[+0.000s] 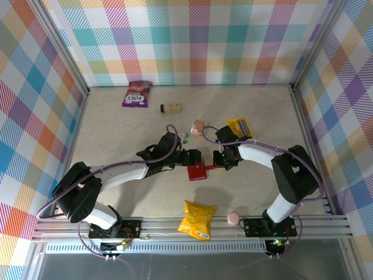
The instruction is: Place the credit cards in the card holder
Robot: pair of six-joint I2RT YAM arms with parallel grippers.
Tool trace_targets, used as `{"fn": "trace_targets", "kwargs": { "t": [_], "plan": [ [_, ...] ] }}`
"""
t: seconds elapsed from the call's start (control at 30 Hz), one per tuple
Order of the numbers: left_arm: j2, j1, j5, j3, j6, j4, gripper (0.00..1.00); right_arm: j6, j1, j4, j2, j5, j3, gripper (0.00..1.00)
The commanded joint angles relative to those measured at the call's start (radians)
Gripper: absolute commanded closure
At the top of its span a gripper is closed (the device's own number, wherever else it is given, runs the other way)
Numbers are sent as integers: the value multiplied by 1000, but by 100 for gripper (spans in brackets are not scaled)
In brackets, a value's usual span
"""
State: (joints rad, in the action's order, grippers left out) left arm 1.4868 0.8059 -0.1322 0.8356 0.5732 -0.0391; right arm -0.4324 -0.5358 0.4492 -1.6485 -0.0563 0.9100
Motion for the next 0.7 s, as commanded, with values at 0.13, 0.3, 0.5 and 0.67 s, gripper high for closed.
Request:
{"fn": "trace_targets", "kwargs": {
  "t": [0.13, 0.3, 0.5, 0.67],
  "plan": [
    [124, 92, 289, 128, 2, 300, 25, 2, 10, -3, 14, -19, -16, 100],
    [102, 90, 295, 98, 23, 264, 24, 1, 11, 0, 18, -12, -17, 83],
    [24, 83, 260, 58, -52, 250, 24, 4, 11, 2, 58, -3, -21, 69],
    [-65, 6, 83, -44, -57, 167, 25, 21, 11, -40, 170, -52, -46, 66]
  ]
}}
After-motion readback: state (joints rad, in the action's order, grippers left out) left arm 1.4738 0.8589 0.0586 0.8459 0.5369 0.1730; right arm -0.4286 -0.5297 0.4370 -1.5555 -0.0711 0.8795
